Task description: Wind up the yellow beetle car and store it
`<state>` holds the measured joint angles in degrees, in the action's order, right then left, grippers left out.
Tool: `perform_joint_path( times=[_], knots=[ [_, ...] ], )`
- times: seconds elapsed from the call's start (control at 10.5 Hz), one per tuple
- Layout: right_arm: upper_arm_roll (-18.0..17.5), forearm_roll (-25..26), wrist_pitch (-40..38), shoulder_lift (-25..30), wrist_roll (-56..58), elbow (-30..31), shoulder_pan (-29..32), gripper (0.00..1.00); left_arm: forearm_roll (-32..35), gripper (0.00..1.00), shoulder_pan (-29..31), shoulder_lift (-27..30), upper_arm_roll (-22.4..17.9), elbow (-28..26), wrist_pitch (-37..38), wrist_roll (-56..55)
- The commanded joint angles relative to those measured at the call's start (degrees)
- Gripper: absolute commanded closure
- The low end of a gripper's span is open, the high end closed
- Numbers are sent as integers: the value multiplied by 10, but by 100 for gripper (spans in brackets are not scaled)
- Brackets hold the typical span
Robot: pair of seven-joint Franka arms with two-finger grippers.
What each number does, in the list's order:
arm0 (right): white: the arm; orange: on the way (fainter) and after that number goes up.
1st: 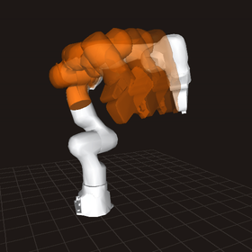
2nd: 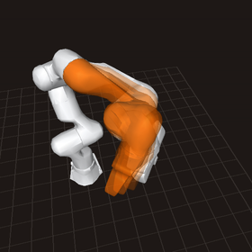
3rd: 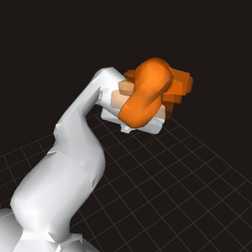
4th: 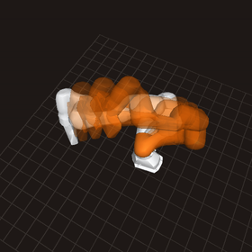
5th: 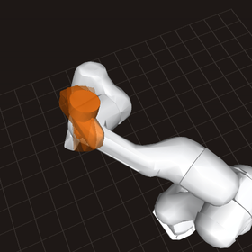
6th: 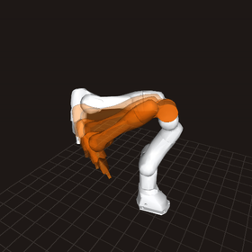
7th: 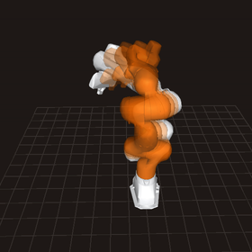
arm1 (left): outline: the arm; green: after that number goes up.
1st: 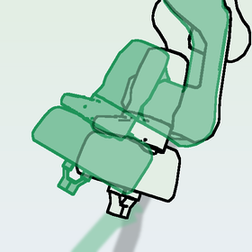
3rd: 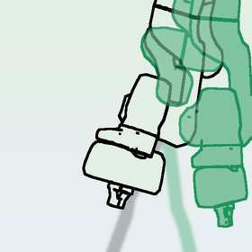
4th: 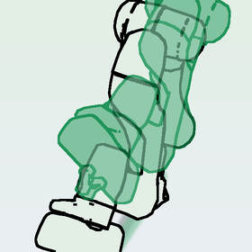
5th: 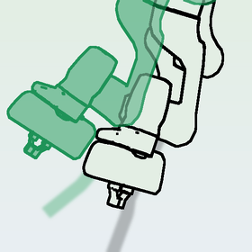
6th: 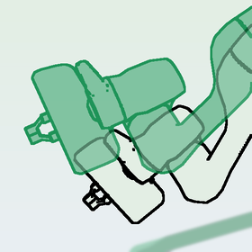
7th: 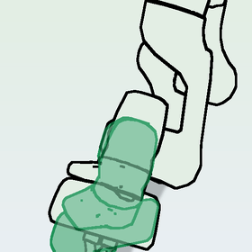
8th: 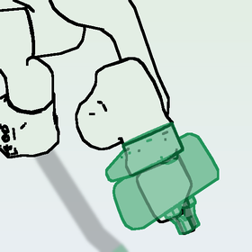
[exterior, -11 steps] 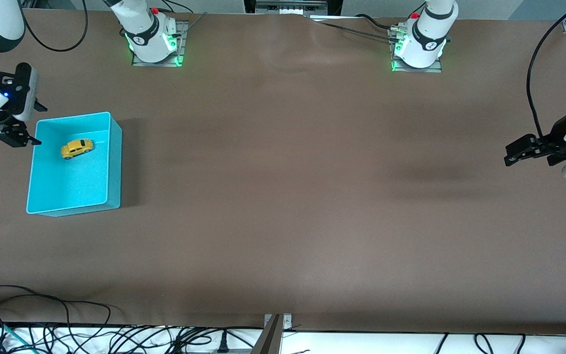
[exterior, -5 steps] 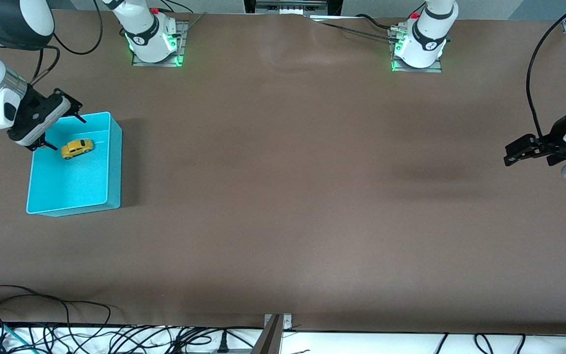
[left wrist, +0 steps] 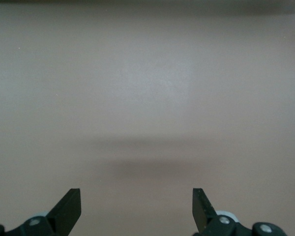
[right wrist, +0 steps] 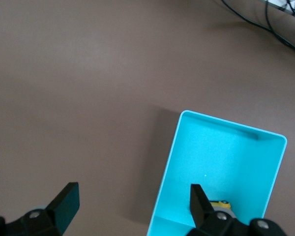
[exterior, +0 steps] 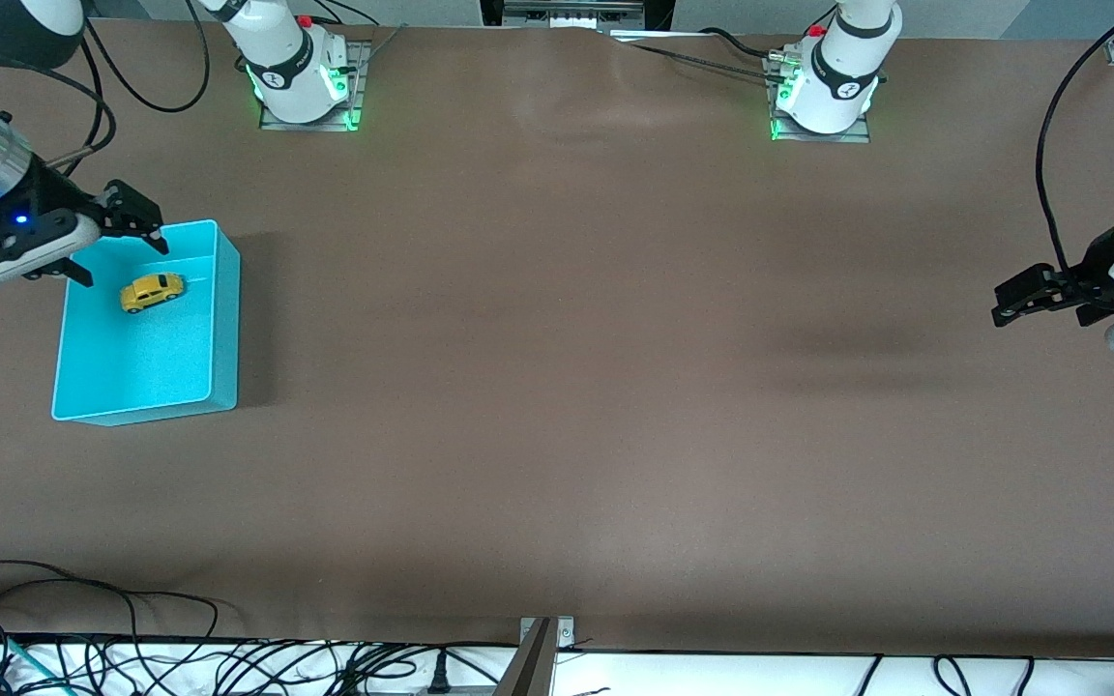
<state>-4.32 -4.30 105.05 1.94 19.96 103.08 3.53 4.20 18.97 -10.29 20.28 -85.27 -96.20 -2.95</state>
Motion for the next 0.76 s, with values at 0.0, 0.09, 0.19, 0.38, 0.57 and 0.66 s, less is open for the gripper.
perform_joint_path(
  times=[0.0,0.09,0.19,0.38,0.57,0.66],
  knots=[
    [-2,22,-38,-46,-81,-72,-10,0,-11,0,1,-2,-1,8,8,14],
    [-4,27,-41,-45,-116,-72,-10,0,-11,0,2,-2,-1,8,8,14],
    [-15,25,-50,-43,-159,-68,-11,0,-11,0,2,-2,-1,8,8,15],
    [-28,26,-54,-20,-203,-41,-11,0,-11,0,2,-2,-1,8,8,14],
    [-29,27,-55,16,-204,-11,-12,0,-11,0,1,-2,-1,8,8,14],
    [-34,29,-63,26,-215,-6,-12,0,-11,0,0,-2,-1,8,8,14]
  ],
)
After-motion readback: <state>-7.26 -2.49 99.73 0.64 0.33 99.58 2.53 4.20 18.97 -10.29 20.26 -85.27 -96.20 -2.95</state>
